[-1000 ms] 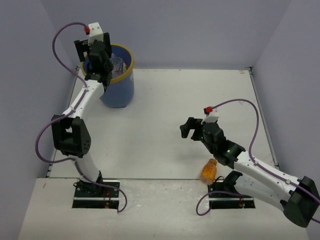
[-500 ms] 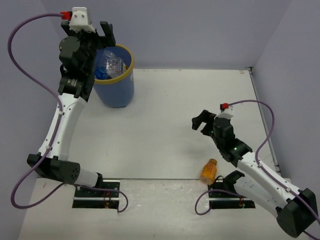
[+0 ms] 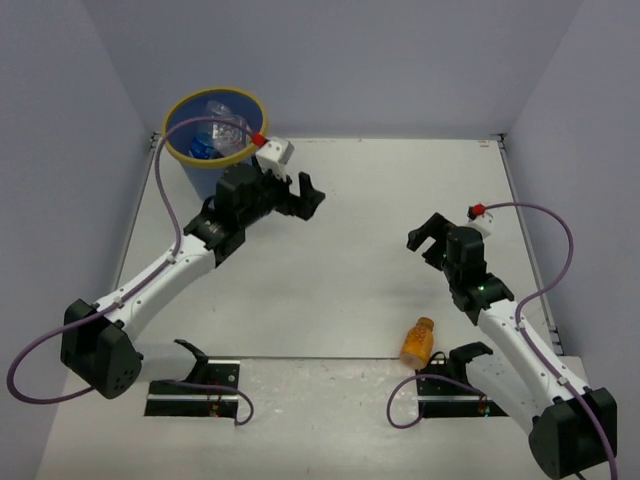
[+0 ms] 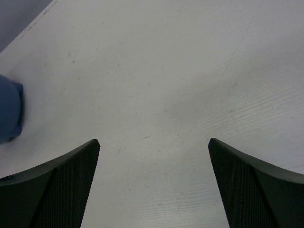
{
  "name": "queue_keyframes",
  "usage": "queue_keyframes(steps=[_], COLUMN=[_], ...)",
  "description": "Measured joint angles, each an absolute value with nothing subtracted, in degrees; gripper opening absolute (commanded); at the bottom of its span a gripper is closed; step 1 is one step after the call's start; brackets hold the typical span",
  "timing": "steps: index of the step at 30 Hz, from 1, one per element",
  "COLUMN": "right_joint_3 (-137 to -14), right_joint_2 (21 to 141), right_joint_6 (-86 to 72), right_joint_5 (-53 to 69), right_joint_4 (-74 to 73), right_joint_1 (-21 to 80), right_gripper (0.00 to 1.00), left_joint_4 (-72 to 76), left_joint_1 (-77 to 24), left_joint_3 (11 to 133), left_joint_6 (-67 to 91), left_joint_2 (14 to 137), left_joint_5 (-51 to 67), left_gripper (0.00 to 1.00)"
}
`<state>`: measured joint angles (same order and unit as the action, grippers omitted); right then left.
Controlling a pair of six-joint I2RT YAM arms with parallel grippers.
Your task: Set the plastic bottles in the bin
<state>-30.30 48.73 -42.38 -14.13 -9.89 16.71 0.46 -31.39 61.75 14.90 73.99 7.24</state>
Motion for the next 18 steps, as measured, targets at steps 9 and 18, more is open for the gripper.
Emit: queue_keyframes(steps=[9, 18], right_joint_3=[-30.23, -28.59], right_joint_2=[48.58, 44.0], right_joint_6=[-43.11, -43.74], right_joint_5=[-14.13, -16.58], right_joint_4=[-9.93, -11.74], right_joint_1=[15.43, 15.35], right_gripper=[0.99, 0.99], left_joint_4=[7.43, 12.9], left_joint_1=[-51.83, -65.98], left_joint_3=[45.19, 52.85], left_joint_6=[21.33, 27.53], left_joint_2=[70.79, 91.25], left_joint_5=[13.06, 10.5], left_gripper=[1.0, 1.0])
